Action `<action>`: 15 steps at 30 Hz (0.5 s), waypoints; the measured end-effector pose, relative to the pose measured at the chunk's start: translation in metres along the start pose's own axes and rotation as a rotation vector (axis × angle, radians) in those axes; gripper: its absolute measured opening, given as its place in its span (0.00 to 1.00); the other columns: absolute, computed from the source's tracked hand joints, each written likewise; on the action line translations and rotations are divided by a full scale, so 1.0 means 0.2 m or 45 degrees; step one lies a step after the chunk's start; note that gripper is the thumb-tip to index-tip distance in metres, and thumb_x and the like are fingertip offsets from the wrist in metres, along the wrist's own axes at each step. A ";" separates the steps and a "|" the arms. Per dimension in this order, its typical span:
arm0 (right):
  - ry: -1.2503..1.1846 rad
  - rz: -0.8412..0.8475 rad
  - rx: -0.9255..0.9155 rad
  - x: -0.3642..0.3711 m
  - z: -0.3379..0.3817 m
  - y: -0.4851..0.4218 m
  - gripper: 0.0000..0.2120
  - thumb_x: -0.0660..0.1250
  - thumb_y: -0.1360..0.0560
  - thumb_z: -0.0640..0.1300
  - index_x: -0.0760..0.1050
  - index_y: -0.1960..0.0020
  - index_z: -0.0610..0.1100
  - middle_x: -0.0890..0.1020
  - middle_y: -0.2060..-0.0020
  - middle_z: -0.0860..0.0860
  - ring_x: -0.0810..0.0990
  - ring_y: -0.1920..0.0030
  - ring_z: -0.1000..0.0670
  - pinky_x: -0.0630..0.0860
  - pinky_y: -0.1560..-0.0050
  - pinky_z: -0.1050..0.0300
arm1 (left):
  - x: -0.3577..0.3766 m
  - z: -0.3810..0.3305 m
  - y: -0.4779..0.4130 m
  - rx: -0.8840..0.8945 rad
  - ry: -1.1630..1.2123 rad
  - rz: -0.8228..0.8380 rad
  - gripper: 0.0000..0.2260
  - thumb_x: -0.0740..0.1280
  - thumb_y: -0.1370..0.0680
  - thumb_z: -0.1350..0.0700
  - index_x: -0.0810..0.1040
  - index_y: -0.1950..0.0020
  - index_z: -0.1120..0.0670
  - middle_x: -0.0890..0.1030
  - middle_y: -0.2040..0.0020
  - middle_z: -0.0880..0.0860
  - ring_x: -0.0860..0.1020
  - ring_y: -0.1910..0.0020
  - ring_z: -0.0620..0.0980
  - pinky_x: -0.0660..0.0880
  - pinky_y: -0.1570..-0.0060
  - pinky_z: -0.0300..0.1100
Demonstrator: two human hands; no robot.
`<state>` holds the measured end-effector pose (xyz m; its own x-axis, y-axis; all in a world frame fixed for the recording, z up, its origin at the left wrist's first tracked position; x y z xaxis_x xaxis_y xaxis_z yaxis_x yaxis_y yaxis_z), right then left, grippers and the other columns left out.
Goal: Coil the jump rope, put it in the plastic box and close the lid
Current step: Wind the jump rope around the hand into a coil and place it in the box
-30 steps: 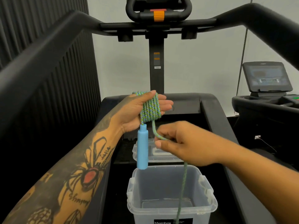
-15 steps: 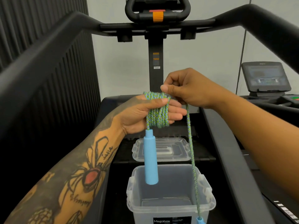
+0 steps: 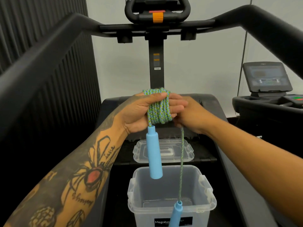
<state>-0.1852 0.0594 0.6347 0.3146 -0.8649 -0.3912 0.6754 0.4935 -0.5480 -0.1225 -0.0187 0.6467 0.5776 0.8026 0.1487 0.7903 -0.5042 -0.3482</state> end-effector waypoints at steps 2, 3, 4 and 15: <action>0.068 0.051 0.069 0.09 -0.06 0.07 0.11 0.61 0.21 0.42 0.77 0.59 0.40 0.71 0.73 0.48 0.65 0.72 0.47 0.65 0.75 0.57 | -0.02 -0.03 0.00 0.039 -0.046 -0.054 0.15 0.59 0.24 0.58 0.76 0.43 0.66 0.84 0.50 0.61 0.84 0.53 0.52 0.80 0.51 0.44; 0.069 0.099 0.113 0.14 -0.09 0.12 0.13 0.60 0.19 0.45 0.77 0.59 0.42 0.71 0.73 0.49 0.65 0.74 0.50 0.65 0.74 0.56 | -0.04 -0.04 0.00 0.047 -0.072 -0.084 0.15 0.58 0.23 0.58 0.75 0.43 0.65 0.84 0.49 0.60 0.84 0.52 0.52 0.80 0.50 0.43; 0.094 0.155 0.125 0.18 -0.08 0.16 0.14 0.59 0.18 0.46 0.76 0.59 0.42 0.70 0.74 0.50 0.65 0.75 0.52 0.64 0.74 0.57 | -0.06 -0.05 0.00 0.048 -0.091 -0.120 0.15 0.57 0.22 0.58 0.75 0.42 0.65 0.84 0.49 0.60 0.84 0.51 0.52 0.80 0.50 0.43; 0.617 0.213 -0.271 0.13 0.49 0.23 0.13 0.64 0.21 0.44 0.72 0.64 0.44 0.74 0.72 0.47 0.70 0.72 0.53 0.71 0.68 0.57 | -0.11 0.03 0.02 -0.065 -0.100 -0.162 0.15 0.59 0.21 0.53 0.80 0.47 0.62 0.83 0.53 0.59 0.83 0.56 0.53 0.79 0.50 0.46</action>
<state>-0.0805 0.0515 0.6716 0.0289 -0.6566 -0.7537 0.4774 0.6715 -0.5667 -0.1326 -0.0367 0.6368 0.4559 0.8826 0.1148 0.8666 -0.4109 -0.2830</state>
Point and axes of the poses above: each hand's wrist, its own y-axis away from the middle knuckle, its own x-axis out of the palm, z = x × y, the point moved 8 cm from there along -y, towards the middle knuckle
